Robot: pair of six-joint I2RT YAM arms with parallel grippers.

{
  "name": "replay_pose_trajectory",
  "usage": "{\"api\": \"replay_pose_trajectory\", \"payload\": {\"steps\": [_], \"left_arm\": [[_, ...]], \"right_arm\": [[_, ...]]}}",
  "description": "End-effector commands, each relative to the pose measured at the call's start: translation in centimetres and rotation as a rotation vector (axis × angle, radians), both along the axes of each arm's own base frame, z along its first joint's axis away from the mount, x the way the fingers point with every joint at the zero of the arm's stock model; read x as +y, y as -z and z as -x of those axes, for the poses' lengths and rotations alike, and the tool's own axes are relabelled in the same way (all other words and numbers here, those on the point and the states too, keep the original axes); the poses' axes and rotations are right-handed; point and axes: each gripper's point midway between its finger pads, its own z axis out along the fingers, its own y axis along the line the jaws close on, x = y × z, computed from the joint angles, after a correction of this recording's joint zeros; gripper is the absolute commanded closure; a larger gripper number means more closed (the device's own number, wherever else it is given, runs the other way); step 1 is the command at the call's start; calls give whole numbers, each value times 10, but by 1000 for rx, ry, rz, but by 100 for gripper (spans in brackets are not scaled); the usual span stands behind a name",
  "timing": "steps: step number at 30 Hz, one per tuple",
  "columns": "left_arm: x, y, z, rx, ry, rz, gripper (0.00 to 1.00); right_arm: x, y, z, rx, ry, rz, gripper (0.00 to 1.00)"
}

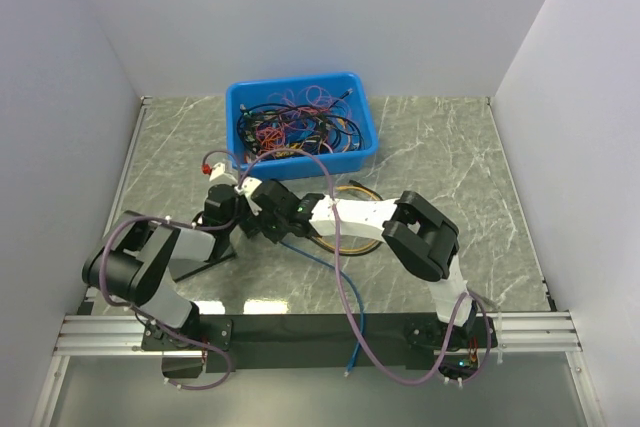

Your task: Insert the plug into the switch port

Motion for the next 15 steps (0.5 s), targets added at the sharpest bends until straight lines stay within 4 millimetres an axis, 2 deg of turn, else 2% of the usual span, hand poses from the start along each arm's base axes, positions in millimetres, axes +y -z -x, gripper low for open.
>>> {"api": "replay_pose_trajectory", "payload": {"steps": [1,3,8,11,15], "left_arm": [[5,67,57,316,60,-105,36],[8,64,56,314,47,-101,32],[11,54,50,306,28,-97,30],[10,46,45,290,31,-91,28],[10,35,39,273,32,-92,22]], "right_arm": [[48,-75,-40,-208,23,-275,97],[44,-74,-39,-209,31,-266,94],[32,-88,-30,-228,31,-267,87],[28,-94,-21,-234,19,-254,78],[19,-100,-13,-247,19,-238,57]]}}
